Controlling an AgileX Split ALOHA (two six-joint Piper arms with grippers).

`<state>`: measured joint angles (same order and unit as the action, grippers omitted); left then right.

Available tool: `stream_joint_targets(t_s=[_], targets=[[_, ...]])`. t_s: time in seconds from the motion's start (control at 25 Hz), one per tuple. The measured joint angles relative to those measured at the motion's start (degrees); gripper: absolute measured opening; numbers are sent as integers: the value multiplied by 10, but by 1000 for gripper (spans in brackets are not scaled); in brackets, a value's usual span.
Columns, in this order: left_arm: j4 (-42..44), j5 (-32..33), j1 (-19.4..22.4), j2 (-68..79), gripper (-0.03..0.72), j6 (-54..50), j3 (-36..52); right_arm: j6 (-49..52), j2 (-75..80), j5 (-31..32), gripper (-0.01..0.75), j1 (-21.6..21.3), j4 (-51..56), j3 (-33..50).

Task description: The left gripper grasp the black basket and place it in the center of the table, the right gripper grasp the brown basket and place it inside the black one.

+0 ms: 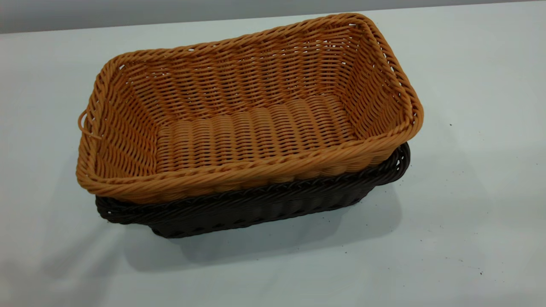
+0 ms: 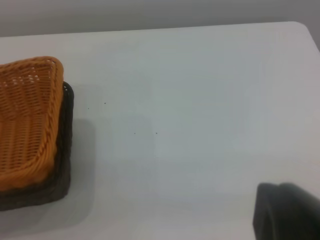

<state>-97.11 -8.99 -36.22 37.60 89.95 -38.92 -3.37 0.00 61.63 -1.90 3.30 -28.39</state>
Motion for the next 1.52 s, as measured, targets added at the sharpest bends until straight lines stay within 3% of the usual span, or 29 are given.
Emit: stream_joint_targets(t_s=[0.2, 0.32, 0.52, 0.72, 1.0, 1.2, 1.52], targets=[[147, 81, 0, -35, 194, -15, 21, 0, 0, 0, 4, 0, 3, 0], [286, 187, 0, -57, 182, -72, 22, 0, 0, 0, 4, 0, 3, 0], [513, 387, 0, -83, 155, -257, 22, 0, 0, 0, 4, 0, 3, 0], [674, 571, 0, -116, 122, -446, 22, 0, 0, 0, 4, 0, 3, 0], [854, 745, 0, -186, 106, -680, 22, 0, 0, 0, 4, 0, 5, 0], [946, 791, 0, -252, 104, -773, 22, 0, 0, 0, 4, 0, 5, 0], [950, 792, 0, -359, 104, -817, 47, 0, 0, 0, 4, 0, 5, 0]])
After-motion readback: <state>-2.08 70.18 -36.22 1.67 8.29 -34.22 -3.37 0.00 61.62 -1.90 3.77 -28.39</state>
